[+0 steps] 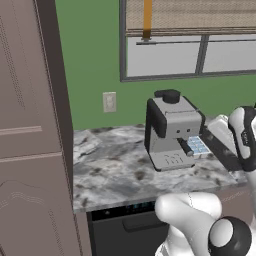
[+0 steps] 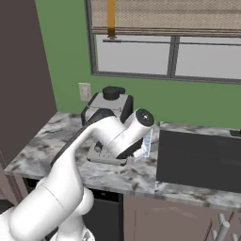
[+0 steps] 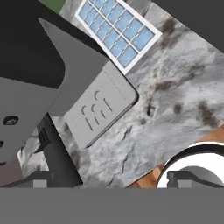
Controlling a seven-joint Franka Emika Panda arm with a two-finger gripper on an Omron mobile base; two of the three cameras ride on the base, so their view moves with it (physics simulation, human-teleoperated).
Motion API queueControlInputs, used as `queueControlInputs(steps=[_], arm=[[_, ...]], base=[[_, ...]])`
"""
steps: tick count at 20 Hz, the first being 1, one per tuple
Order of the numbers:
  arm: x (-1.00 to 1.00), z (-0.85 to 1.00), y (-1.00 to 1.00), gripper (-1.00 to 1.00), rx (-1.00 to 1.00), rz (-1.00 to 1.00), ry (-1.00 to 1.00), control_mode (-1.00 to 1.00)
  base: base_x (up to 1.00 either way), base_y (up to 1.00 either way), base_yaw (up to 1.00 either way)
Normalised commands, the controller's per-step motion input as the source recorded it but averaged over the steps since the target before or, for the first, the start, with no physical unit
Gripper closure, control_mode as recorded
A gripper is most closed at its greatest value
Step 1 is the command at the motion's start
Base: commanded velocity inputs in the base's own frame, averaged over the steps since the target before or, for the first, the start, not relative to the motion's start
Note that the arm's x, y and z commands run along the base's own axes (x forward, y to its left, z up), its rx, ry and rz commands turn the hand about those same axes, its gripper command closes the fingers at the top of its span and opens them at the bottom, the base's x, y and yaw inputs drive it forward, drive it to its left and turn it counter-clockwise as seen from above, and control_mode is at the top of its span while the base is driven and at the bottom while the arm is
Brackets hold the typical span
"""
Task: The ice cube tray has been filled with water. Take the tray and place it in the freezer to make ice. Close the freezer door after placing the tray.
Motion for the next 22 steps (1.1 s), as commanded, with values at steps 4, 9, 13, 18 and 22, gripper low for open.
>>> queueControlInputs(steps=[4,9,13,18,22], arm=[[0.27,-0.17,-0.19,-1.00,0.27,-0.01,0.00,-1.00],[0.27,-0.10,-0.27,-1.00,0.14,-0.01,-0.01,-1.00],[0.06,-0.28,-0.24,-1.00,0.01,0.00,-0.16,-1.00],[0.17,-0.24,-0.19,-1.00,0.00,0.00,-0.13,-1.00],[0.35,-0.19,0.00,-1.00,0.00,0.00,-0.04,-1.00]], base=[[0.00,0.00,0.00],[0.00,0.00,0.00],[0.00,0.00,0.00],[0.00,0.00,0.00],[0.00,0.00,0.00]])
